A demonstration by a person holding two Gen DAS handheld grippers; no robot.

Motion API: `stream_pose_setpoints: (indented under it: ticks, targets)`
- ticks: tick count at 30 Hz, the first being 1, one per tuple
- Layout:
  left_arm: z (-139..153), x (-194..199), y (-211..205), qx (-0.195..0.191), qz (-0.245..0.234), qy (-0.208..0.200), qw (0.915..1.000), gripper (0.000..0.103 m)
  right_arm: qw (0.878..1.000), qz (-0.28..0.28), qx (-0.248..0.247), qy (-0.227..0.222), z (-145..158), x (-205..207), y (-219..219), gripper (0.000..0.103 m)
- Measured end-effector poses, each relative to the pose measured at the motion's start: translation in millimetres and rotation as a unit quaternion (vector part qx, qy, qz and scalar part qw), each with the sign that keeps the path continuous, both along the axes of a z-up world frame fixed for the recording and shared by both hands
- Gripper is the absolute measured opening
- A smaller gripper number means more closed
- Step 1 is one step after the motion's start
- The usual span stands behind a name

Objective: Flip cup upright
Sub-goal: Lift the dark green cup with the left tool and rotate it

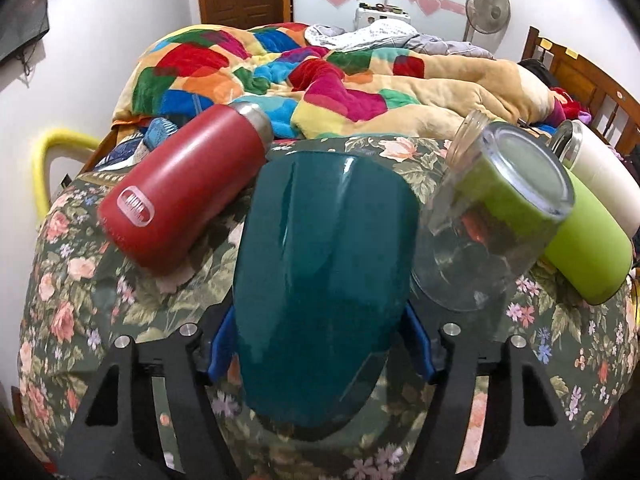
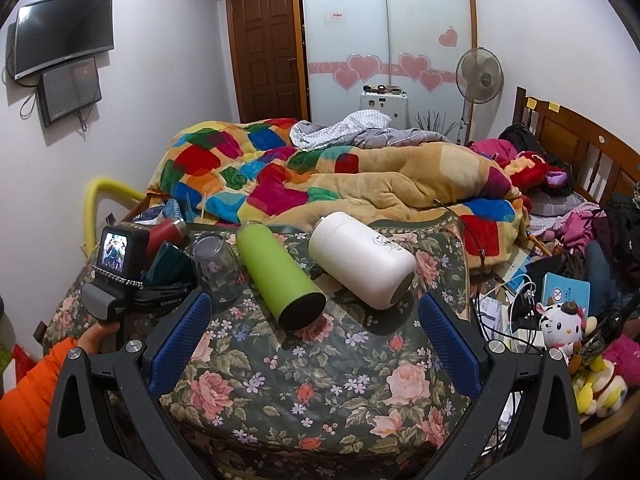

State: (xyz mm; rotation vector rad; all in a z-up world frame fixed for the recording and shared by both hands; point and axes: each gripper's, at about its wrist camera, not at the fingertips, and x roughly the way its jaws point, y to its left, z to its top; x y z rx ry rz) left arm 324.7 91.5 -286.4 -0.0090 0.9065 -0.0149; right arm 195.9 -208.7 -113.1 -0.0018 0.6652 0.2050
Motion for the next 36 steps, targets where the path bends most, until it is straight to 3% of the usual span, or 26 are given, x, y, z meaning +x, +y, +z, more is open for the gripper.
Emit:
stream_pose_setpoints:
  ticks: [12, 19, 25, 30, 36]
  targets:
    - [44, -61, -7, 0.011, 0.000, -0.044, 0.9990, 0.068, 1.000, 0.012, -0.003, -0.008, 3, -13, 6, 0.103]
    - [89, -95, -39, 0.001, -0.042, -0.087, 0.9953, 0.068, 1.000, 0.018, -0.004, -0.017, 8, -24, 6, 0.103]
    - [109, -111, -78, -0.014, -0.082, -0.111, 0.9903, 0.068, 0.999, 0.016, -0.001, -0.029, 14, -35, 2, 0.103]
    - [103, -112, -112, -0.021, -0.109, -0.106, 0.9882, 0.068, 0.999, 0.011, 0.001, -0.033, 15, -40, -3, 0.103]
    - [68, -106, -140, -0.026, -0.126, -0.077, 0.9886, 0.068, 1.000, 0.006, -0.002, -0.025, 9, -40, -9, 0.103]
